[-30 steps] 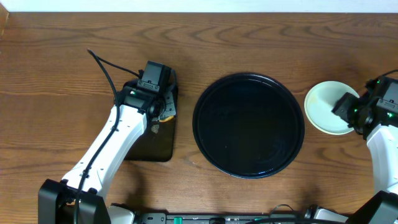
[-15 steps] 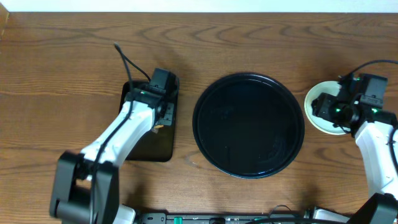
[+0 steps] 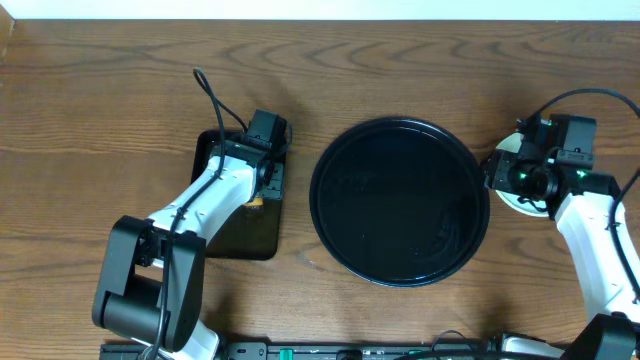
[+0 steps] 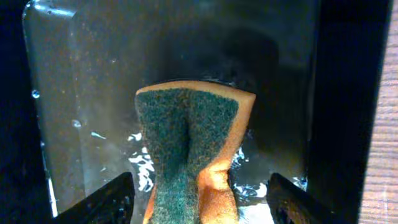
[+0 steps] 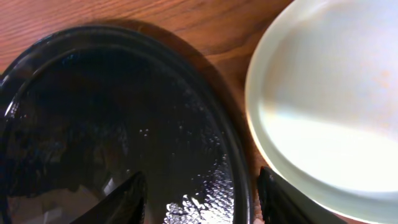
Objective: Clean dirty plates on tray and stack at the side
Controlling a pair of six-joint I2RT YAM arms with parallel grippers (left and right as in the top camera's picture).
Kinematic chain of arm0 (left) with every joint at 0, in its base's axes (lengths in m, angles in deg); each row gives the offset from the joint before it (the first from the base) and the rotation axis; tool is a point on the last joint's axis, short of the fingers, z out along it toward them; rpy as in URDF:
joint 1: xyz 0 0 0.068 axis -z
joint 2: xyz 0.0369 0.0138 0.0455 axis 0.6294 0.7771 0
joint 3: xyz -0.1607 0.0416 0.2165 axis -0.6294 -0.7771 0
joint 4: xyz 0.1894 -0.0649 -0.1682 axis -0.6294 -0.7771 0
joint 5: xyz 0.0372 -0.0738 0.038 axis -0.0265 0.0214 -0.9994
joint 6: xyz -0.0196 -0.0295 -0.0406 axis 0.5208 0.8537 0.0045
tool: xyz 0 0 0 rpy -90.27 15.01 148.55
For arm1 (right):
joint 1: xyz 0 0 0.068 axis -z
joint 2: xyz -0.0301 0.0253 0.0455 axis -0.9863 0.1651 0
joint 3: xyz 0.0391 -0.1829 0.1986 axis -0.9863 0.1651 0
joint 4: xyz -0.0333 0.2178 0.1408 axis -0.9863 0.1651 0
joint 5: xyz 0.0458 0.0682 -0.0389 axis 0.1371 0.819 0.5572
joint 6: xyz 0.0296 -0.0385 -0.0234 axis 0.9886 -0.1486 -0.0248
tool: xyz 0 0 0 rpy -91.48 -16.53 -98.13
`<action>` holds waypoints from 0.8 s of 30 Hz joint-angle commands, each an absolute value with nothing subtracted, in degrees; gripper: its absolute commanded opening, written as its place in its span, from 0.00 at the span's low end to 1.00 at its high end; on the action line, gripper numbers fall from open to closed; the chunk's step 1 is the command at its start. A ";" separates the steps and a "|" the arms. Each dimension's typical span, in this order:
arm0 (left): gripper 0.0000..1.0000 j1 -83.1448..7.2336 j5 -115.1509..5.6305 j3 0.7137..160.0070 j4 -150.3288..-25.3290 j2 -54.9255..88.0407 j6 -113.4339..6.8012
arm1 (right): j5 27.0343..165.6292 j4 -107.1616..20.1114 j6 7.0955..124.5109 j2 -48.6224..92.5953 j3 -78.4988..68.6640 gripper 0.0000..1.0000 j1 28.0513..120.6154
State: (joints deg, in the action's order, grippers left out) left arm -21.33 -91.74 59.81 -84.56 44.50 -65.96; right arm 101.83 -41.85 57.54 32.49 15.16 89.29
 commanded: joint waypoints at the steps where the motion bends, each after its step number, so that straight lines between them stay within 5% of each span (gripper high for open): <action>1: 0.69 -21.70 -91.68 60.91 -83.91 44.06 -65.44 | 102.09 -42.01 56.93 32.36 15.05 0.55 88.57; 11: 0.59 -21.75 -92.07 61.21 -74.68 44.04 -65.22 | 102.09 -41.50 56.93 32.36 15.05 0.55 88.57; 19: 0.27 -21.75 -92.07 61.13 -70.14 45.16 -61.06 | 102.09 -40.69 56.93 32.36 15.05 0.53 88.57; 24: 0.19 -21.75 -91.83 61.10 -69.11 47.82 -59.16 | 102.11 -40.56 56.95 32.34 15.05 0.52 88.57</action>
State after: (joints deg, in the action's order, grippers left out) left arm -21.33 -91.72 60.03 -69.65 45.42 -61.33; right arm 101.81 -40.85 57.54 32.49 15.16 89.05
